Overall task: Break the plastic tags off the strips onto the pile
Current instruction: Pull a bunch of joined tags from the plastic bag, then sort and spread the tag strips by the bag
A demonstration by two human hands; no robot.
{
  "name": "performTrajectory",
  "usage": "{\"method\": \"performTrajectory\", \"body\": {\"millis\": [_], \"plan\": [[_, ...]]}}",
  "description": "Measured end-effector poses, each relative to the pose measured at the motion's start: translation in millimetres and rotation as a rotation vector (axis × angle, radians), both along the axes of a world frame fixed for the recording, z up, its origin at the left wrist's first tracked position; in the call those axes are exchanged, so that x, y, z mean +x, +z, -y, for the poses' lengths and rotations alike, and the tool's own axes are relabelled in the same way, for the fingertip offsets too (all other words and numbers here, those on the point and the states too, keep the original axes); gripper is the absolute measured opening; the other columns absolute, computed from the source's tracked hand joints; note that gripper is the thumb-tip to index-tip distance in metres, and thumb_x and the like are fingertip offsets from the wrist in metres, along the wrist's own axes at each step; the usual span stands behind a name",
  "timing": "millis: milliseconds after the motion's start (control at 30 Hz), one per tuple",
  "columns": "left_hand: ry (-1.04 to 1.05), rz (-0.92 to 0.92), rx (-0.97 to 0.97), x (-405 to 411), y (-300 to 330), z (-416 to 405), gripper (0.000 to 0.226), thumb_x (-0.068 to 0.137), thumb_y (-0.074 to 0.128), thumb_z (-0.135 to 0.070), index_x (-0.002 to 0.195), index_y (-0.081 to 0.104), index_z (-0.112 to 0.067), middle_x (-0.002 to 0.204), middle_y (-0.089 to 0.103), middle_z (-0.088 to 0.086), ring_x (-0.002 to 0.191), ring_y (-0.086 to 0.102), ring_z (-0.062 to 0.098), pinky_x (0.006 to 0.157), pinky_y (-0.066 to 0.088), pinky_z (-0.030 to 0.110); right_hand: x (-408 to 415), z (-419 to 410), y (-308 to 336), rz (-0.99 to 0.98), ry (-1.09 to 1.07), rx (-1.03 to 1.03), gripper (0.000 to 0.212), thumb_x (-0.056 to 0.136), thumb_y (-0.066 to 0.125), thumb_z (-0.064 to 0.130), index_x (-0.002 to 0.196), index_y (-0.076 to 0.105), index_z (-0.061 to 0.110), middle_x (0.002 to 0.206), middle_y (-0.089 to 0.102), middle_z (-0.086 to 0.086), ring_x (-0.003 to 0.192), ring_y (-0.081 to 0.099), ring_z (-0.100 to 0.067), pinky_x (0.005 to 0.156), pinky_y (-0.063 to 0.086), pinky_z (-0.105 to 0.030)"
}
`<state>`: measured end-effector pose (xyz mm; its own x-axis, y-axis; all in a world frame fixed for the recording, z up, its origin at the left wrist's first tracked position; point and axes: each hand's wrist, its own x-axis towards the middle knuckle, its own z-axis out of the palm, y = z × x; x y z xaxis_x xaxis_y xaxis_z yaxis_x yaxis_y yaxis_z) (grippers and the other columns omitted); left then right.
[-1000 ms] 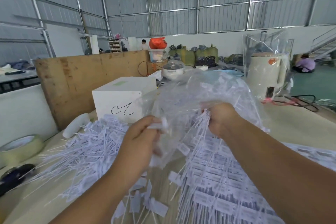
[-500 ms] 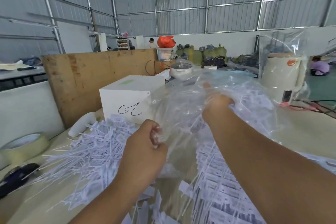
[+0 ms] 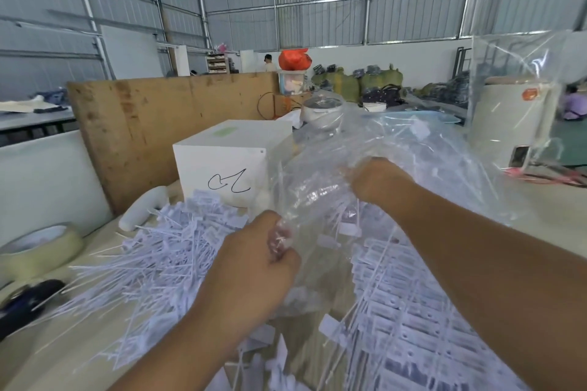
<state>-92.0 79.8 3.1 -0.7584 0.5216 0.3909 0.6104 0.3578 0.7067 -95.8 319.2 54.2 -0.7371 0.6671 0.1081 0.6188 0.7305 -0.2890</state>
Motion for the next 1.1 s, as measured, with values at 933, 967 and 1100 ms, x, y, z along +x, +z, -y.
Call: {"method": "performTrajectory", "body": {"millis": [933, 967, 1100], "plan": [[0.120, -0.092, -0.073, -3, -11, 23, 0.026, 0.090, 0.056, -0.021, 0.110, 0.048, -0.035, 0.085, 0.057, -0.012, 0.072, 0.056, 0.004, 0.062, 0.049, 0.031, 102, 15, 13, 0.208, 0.578, 0.480, 0.018, 0.096, 0.054, 0.022, 0.101, 0.071, 0.020, 0.099, 0.060, 0.006, 0.091, 0.056, -0.012, 0.089, 0.050, -0.035], [0.119, -0.100, -0.086, -3, -12, 24, 0.027, 0.090, 0.056, -0.021, 0.112, 0.048, -0.034, 0.084, 0.057, -0.012, 0.072, 0.057, 0.005, 0.063, 0.051, 0.032, 104, 10, 18, 0.151, 0.546, 0.475, 0.018, 0.096, 0.054, 0.022, 0.101, 0.071, 0.019, 0.099, 0.061, 0.004, 0.091, 0.057, -0.014, 0.087, 0.050, -0.037], [0.128, -0.128, -0.070, -1, -13, 26, 0.030, 0.089, 0.056, -0.019, 0.115, 0.048, -0.032, 0.081, 0.057, -0.011, 0.070, 0.058, 0.009, 0.064, 0.053, 0.039, 102, -8, 26, -0.024, 0.336, 0.435, 0.021, 0.099, 0.049, 0.025, 0.101, 0.070, 0.022, 0.101, 0.059, 0.002, 0.092, 0.056, -0.020, 0.084, 0.051, -0.041]]}}
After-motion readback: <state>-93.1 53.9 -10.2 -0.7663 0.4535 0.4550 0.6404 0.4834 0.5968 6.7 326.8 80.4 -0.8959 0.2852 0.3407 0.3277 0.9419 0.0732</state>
